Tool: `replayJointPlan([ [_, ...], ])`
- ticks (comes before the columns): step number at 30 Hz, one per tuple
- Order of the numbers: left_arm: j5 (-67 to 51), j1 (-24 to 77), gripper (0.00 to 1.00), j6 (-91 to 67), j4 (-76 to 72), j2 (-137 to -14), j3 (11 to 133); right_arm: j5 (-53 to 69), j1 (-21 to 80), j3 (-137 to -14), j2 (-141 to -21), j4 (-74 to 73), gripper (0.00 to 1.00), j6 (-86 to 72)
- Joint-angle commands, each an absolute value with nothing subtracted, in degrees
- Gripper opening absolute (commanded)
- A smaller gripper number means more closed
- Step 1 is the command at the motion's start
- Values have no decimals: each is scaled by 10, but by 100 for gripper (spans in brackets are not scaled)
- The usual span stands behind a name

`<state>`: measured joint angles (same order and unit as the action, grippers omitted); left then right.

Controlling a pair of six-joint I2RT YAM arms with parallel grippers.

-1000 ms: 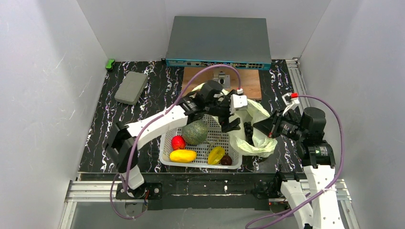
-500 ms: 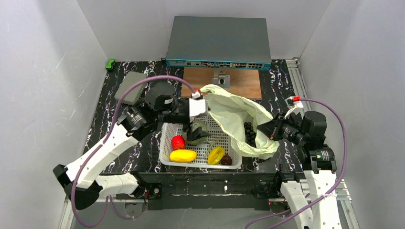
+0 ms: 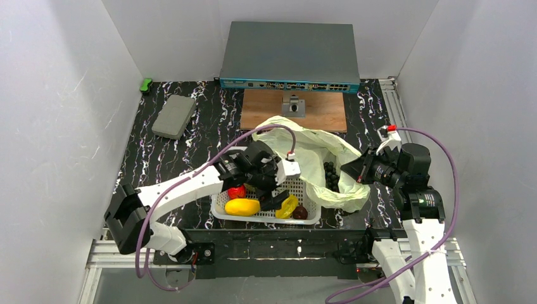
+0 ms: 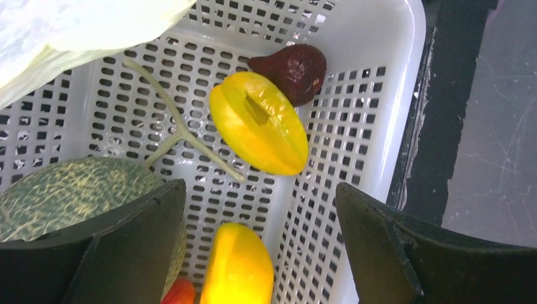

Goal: Place the fake fruits into the plastic bag and tie a complex knot

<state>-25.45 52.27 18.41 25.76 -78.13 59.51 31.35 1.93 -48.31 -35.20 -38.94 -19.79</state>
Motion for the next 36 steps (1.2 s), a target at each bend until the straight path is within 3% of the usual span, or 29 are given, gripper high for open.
replayJointPlan([
  [1, -194, 558, 87, 131, 181, -784, 575, 310, 17, -497, -353, -363, 1, -200],
  [10, -129, 602, 91, 109, 107, -864, 561, 302, 17, -499, -350, -370, 1, -198],
  [23, -97, 606, 84, 137, 55, -925, 521, 306, 17, -494, -349, -372, 1, -191],
  [25, -93, 604, 80, 134, 57, -924, 520, 306, 17, -493, -349, -372, 1, -191],
  [32, -127, 595, 47, 143, 88, -817, 513, 309, 17, -490, -337, -378, 1, -187],
  [36, -188, 594, 34, 161, 138, -742, 536, 308, 17, -485, -333, -376, 1, -190],
])
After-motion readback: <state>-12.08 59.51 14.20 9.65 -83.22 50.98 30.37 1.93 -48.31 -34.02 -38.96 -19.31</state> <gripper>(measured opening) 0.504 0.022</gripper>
